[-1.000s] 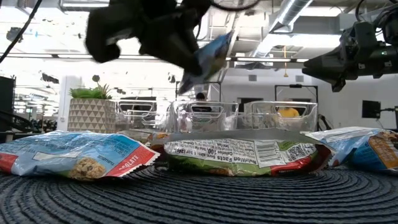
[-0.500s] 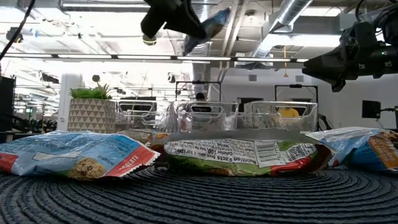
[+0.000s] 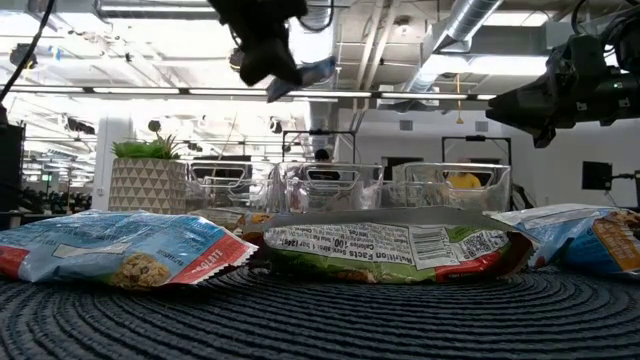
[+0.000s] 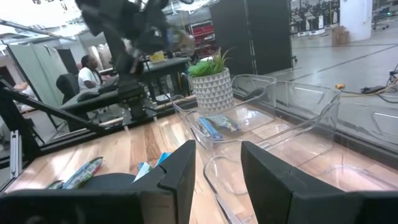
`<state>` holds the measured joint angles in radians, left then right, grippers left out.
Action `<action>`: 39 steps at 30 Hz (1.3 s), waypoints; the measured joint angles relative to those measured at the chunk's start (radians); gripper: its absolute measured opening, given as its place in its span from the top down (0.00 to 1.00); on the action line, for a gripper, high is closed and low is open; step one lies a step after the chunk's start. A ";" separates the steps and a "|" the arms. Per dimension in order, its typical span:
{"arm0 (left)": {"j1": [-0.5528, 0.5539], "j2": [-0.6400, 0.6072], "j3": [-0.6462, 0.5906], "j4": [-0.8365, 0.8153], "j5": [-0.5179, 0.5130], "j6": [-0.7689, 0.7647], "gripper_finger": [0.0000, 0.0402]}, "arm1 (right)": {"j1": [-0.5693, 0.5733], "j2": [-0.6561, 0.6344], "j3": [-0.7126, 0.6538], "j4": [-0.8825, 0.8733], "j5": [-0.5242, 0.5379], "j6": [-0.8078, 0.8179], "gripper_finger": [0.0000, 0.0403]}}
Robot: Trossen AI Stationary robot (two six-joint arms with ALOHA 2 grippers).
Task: Pick and place Granola Bars by type
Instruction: Put the blue granola bar into the left transparent bin
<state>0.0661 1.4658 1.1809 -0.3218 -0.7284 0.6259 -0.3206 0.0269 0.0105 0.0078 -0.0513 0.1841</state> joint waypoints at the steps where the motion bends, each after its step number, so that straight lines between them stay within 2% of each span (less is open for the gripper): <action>1: 0.016 -0.002 0.000 -0.002 -0.002 0.000 0.91 | 0.000 0.000 0.000 0.000 0.000 0.000 0.70; 10: 0.106 -0.003 0.000 -0.012 -0.002 0.000 0.91 | 0.000 0.000 0.000 0.000 0.000 0.000 0.69; 22: 0.135 -0.003 0.000 -0.016 0.001 -0.001 0.91 | 0.000 0.000 0.000 0.000 0.000 0.000 0.69; 30: 0.189 -0.002 0.000 -0.105 0.042 -0.067 0.91 | 0.000 0.000 0.000 0.000 0.000 0.000 0.69; 39: 0.302 -0.002 0.000 -0.211 0.066 -0.152 0.91 | 0.000 0.000 0.000 0.000 0.000 0.000 0.69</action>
<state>0.3685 1.4635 1.1809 -0.5329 -0.6624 0.4738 -0.3206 0.0268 0.0105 0.0078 -0.0513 0.1841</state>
